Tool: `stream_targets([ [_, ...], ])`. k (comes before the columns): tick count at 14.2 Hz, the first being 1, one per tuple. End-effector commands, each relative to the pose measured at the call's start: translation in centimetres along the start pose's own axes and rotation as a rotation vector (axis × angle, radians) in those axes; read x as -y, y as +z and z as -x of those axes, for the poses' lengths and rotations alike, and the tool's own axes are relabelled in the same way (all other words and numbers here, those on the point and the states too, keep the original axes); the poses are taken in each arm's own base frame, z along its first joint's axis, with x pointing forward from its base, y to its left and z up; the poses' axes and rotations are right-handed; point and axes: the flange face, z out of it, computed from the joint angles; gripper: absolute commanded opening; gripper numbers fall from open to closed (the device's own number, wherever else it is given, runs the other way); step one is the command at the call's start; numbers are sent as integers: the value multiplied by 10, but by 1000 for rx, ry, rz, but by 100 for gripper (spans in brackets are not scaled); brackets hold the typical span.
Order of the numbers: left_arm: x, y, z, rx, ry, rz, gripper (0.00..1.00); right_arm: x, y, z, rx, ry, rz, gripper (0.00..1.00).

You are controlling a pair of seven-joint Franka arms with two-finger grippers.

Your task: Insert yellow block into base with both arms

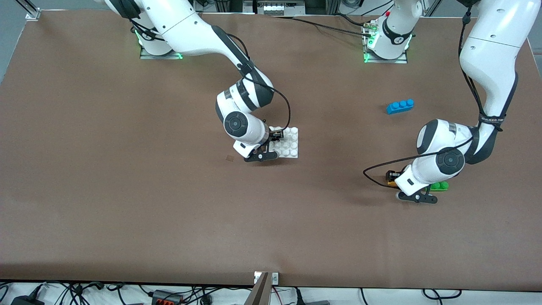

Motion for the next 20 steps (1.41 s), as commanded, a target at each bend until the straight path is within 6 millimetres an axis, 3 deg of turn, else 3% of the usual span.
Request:
stream_targets([
  [1,-24,-53,13,19,46,-46,41,9,-34,-9,-56,19,-26,100],
  [3,-50,-78,22,61,70,-62,38,0,-85,-12,-33,32,-10,100],
  [4,-50,-87,26,72,66,-70,38,-13,-109,-15,-12,44,17,100],
  [6,-62,-103,33,95,81,-75,38,-48,-171,-17,20,67,89,100],
  [7,-57,-120,37,98,74,-83,38,-66,-197,-14,36,62,152,100],
  [9,-81,-152,58,166,76,-50,36,-103,-249,-7,56,20,296,100],
  [12,-94,-155,59,166,85,-49,36,-160,-326,3,82,-42,329,100],
  [13,-100,-168,57,147,88,-52,36,-183,-352,9,95,-45,323,100],
  [14,-107,-202,56,134,91,-66,35,-199,-369,17,124,-53,317,100],
  [16,-126,-247,64,179,118,-71,33,-242,-408,36,178,-34,297,100],
  [17,-133,-253,65,174,129,-66,33,-265,-426,44,194,-25,274,100],
  [20,-147,-256,66,160,160,-59,33,-300,-480,46,105,-36,327,100],
])
